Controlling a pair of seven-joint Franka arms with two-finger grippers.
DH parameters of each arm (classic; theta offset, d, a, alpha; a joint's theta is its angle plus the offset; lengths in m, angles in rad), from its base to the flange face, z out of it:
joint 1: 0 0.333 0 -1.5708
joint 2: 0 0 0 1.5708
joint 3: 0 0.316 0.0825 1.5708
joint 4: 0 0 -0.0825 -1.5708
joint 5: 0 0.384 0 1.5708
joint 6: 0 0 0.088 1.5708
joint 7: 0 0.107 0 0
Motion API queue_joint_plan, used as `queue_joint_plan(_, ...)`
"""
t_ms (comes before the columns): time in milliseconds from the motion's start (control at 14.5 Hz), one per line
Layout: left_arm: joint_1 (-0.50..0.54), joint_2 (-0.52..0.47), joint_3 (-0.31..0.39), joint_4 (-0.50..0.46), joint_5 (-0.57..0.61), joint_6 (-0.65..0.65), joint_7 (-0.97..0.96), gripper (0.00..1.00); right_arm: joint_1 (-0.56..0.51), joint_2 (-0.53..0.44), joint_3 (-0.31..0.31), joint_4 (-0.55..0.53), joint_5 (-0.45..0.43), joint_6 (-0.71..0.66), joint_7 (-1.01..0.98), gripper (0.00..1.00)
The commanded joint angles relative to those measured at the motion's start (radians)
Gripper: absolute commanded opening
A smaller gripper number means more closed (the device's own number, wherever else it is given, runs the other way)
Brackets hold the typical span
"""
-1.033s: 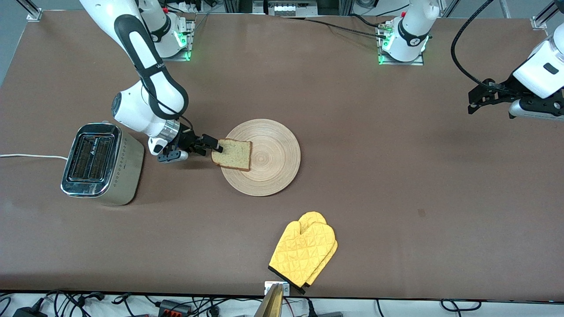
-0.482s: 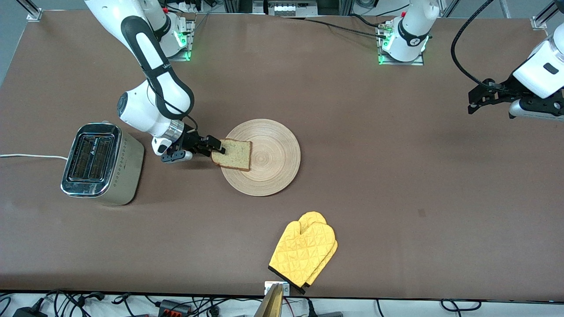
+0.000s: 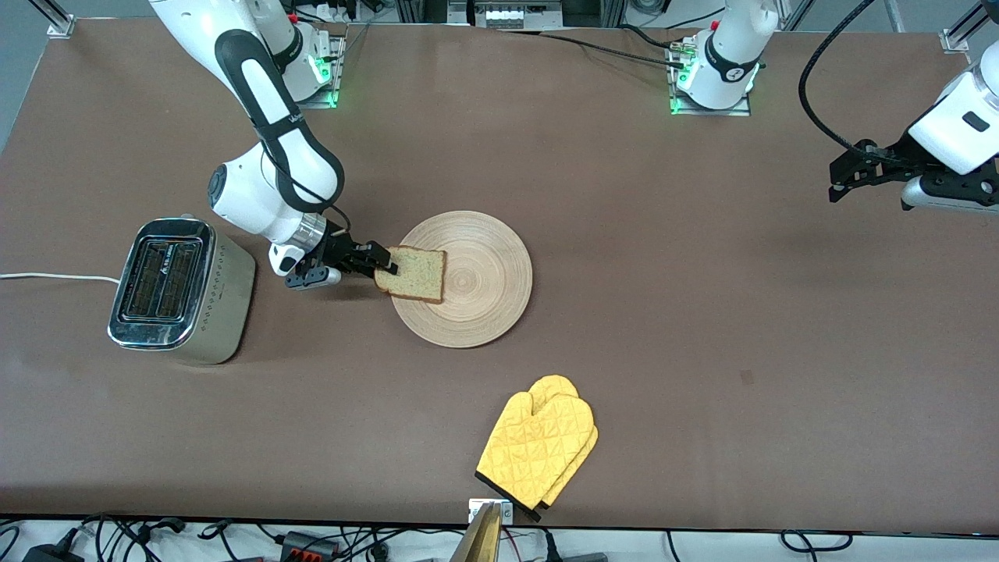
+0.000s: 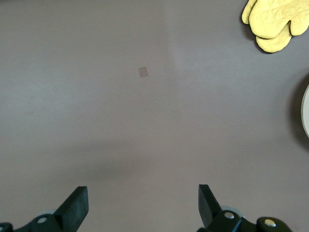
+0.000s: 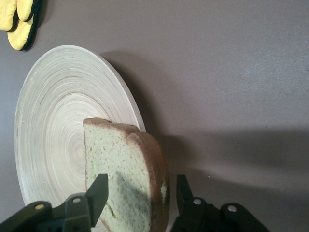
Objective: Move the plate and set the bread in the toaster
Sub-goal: 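Grasp the bread slice with the right gripper and lift it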
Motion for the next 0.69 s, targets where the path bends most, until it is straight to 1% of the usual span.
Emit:
queue_joint_plan(0,-0.004,0.012,0.001,0.032,-0.010,-0.026,-0.009,1.00,0.007,0.010,-0.002,0.015,0.033,0.018,-0.037,0.40)
queue_joint_plan(207,-0.004,0.012,0.001,0.032,-0.010,-0.026,-0.009,1.00,0.008,0.008,-0.002,0.018,0.033,0.018,-0.037,0.28)
queue_joint_plan(413,-0.004,0.012,0.001,0.032,-0.010,-0.026,-0.008,1.00,0.008,0.005,-0.002,0.023,0.033,0.016,-0.037,0.13)
queue_joint_plan(620,-0.004,0.012,0.000,0.032,-0.010,-0.026,-0.008,1.00,0.004,-0.003,-0.002,0.024,0.033,0.010,-0.035,0.00)
